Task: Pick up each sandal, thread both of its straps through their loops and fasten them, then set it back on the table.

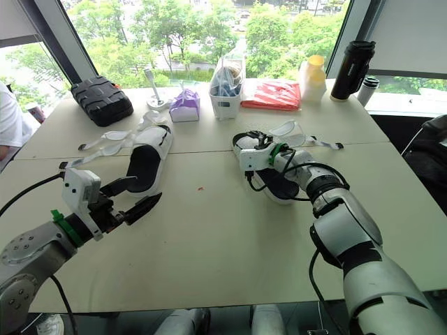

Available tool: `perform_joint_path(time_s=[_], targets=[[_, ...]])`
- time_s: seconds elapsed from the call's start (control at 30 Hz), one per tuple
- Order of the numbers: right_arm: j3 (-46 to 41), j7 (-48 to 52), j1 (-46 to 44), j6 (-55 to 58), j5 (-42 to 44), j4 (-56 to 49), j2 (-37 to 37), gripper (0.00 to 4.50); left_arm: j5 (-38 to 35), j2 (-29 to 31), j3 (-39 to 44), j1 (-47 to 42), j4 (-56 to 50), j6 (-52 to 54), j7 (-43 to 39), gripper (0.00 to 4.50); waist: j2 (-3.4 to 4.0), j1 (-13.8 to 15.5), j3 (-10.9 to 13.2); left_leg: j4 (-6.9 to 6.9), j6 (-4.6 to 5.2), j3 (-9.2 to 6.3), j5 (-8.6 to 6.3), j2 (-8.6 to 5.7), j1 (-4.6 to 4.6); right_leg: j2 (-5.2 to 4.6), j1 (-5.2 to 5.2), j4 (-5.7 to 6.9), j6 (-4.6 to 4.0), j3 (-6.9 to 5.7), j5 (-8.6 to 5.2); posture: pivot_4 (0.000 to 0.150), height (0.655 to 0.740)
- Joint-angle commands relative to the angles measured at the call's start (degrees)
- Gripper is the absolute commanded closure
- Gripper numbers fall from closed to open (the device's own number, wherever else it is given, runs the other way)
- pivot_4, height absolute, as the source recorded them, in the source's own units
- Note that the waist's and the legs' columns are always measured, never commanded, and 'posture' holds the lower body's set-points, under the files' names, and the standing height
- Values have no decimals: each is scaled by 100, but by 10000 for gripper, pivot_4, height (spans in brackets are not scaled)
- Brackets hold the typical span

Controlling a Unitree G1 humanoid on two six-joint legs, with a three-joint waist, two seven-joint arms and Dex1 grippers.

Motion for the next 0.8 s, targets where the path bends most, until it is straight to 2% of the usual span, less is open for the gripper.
perform_joint_path(time_s=[0.03,0.07,0.13,0.17,0.33,0.53,0.7,0.8], targets=[[28,-259,-287,51,-60,86,30,33315,30,-14,24,0,-239,-128,39,0,0,-6,0,0,0,2,0,0,1,4,-1,0,0,6,3,1500,7400],[44,-299,-306,47,-67,103,32,38088,34,-16,16,2,-237,-132,42,0,0,-7,0,0,0,6,0,0,4,7,-2,0,-1,11,5,1500,7400],[78,-331,-333,19,-81,123,24,43260,40,-24,-4,-7,-225,-141,45,0,0,-3,0,0,-1,8,1,1,5,9,-2,1,-1,12,6,1500,7400],[88,-333,-342,-15,-88,126,8,44309,40,-33,-16,-14,-226,-142,52,0,0,-2,0,0,-1,11,1,1,5,9,-2,1,-1,12,6,1500,7400],[357,-895,-480,-801,-428,-134,-285,44549,62,-65,-125,-143,-136,-168,16,0,0,-1,0,0,-1,19,1,0,3,9,-8,1,0,19,8,1500,7400],[968,-1865,-608,-2546,-1244,-934,-920,44549,107,34,-218,-318,62,-220,-213,0,0,-11,0,-5,-2,51,1,-1,-10,10,-36,8,6,32,11,1500,7400],[1428,-2957,-565,-4053,-2313,-2586,-1540,44549,199,92,-299,-531,291,-269,-409,0,-3,-17,0,-12,-2,80,1,3,-12,22,-57,14,7,62,12,1500,7400],[1486,-3350,-453,-4404,-2674,-3147,-1638,44549,230,94,-345,-597,348,-277,-480,0,-7,-29,0,-13,-2,99,1,14,-10,36,-62,14,9,81,13,1500,7400]])
